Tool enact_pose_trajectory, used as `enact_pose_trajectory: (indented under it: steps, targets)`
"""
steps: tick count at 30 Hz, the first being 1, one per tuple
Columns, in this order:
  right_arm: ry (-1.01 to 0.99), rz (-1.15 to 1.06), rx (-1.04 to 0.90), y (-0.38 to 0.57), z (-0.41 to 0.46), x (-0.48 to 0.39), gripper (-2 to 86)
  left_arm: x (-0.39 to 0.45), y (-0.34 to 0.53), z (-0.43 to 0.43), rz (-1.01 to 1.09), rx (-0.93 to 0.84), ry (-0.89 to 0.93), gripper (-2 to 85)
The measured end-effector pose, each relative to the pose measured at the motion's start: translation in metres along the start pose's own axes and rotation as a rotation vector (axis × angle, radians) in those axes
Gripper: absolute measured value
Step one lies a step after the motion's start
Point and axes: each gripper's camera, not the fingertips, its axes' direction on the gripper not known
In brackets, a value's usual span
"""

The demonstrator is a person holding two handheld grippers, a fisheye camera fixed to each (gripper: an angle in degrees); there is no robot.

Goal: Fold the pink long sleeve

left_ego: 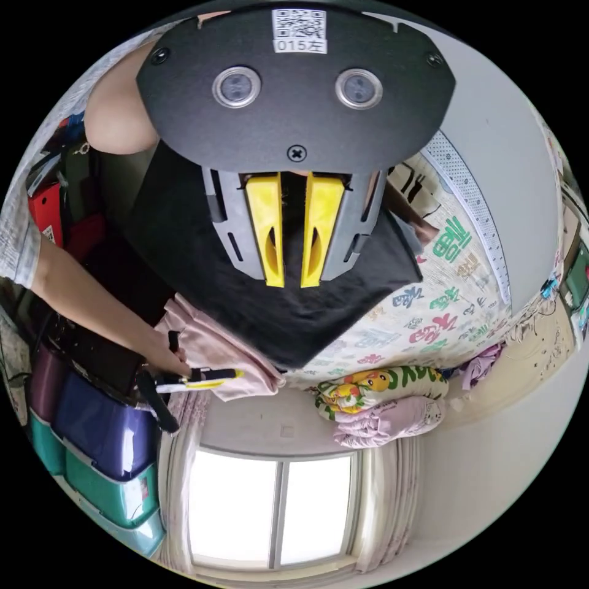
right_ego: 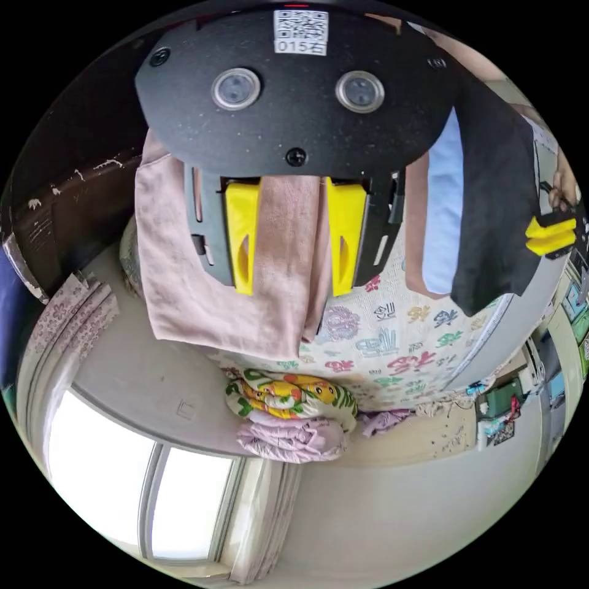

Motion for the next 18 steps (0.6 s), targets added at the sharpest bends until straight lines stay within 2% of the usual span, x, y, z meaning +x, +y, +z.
enact_pose_trajectory:
  steps: [2, 6, 9, 11, 14, 18]
  targets:
    - [-0.018, -0.029, -0.076, -0.017, 0.029, -0.014, 18.3, 0.006, 0.003, 0.036, -0.003, -0.116, -0.013, 5.6]
    - [-0.035, -0.058, -0.204, -0.033, 0.072, -0.037, 18.3, 0.017, 0.012, 0.055, 0.028, -0.109, -0.086, 5.5]
    - [0.133, -0.130, -0.229, -0.030, 0.088, -0.054, 12.3, 0.012, 0.013, 0.054, 0.025, -0.110, -0.083, 5.1]
    - [0.153, -0.147, -0.231, -0.028, 0.085, -0.050, 7.3, 0.003, 0.014, 0.053, 0.008, -0.107, -0.055, 4.8]
    - [0.061, -0.078, -0.219, -0.023, 0.067, -0.017, 4.3, -0.005, 0.016, 0.049, 0.004, -0.104, -0.047, 4.7]
    - [-0.132, 0.106, -0.039, -0.007, 0.005, 0.037, 2.9, -0.023, 0.018, 0.037, -0.024, -0.105, -0.017, 4.7]
